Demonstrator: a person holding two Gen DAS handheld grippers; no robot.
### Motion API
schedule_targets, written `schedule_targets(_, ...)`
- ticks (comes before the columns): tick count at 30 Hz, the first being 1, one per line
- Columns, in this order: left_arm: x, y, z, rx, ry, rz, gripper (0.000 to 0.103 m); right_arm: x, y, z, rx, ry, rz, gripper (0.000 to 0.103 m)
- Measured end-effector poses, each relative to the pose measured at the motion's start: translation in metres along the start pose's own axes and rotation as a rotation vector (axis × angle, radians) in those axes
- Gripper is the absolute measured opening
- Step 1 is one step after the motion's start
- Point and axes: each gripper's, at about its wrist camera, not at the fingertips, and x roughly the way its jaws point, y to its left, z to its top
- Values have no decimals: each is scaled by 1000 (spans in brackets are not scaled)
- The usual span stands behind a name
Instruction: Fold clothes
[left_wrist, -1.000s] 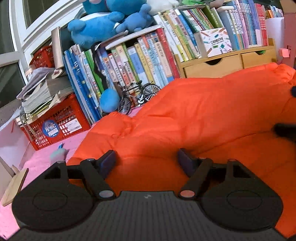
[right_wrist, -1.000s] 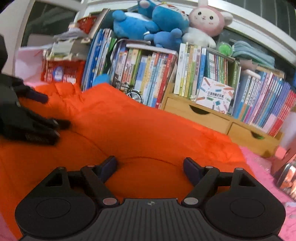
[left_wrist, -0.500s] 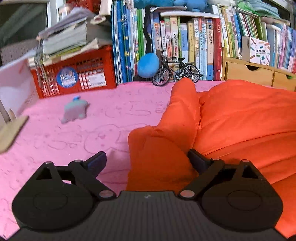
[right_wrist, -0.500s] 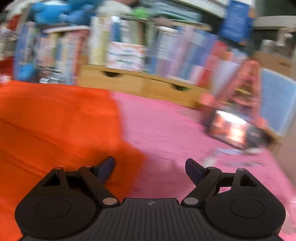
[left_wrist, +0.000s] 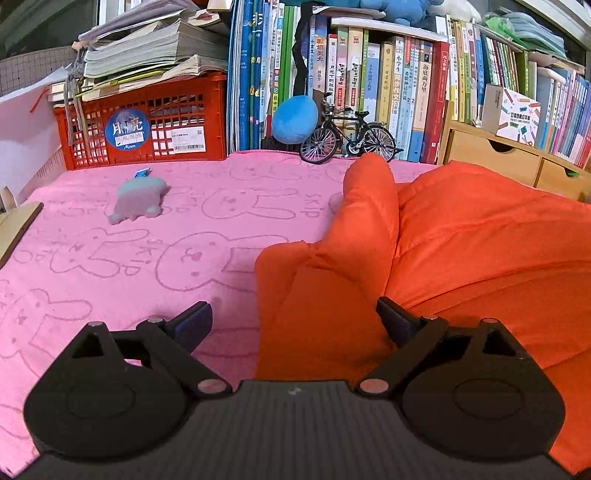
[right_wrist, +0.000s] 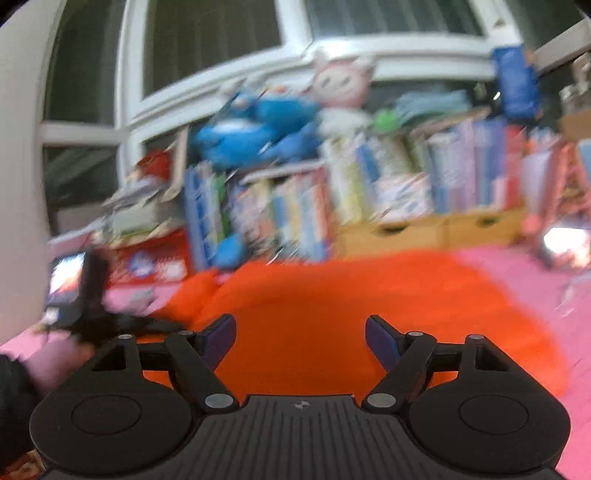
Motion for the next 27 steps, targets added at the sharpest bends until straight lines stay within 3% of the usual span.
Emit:
schedule_targets(2,0,1,0,-6,1,-6,96,9,16,-8,-12,52,-54,69)
schedule_targets(6,1,3,0,-15,2,-16,96,21,34,-19,-25,111,-153,69)
schedule_targets(9,1,4,0,-23,3,-24,96,32,48,-21,-60,118,-210,81)
schedule_targets(11,1,5,0,-28,5,-29,96,37,52,-26,-85,137,-222,96)
schedule_targets(17,2,6,0,-35,7,-35,97,34,47,-32,-18,99,-174,96)
schedule_targets(18,2,6,0,-35,7,-36,97,32,46,-30,1,85,-168,94)
schedule_targets(23,2,6,0,-38,9,-38,97,24,46,-22,41,34,-132,58)
schedule_targets(27,2,6,0,-39,8,-39,97,33,44,-18,19,94,-196,42)
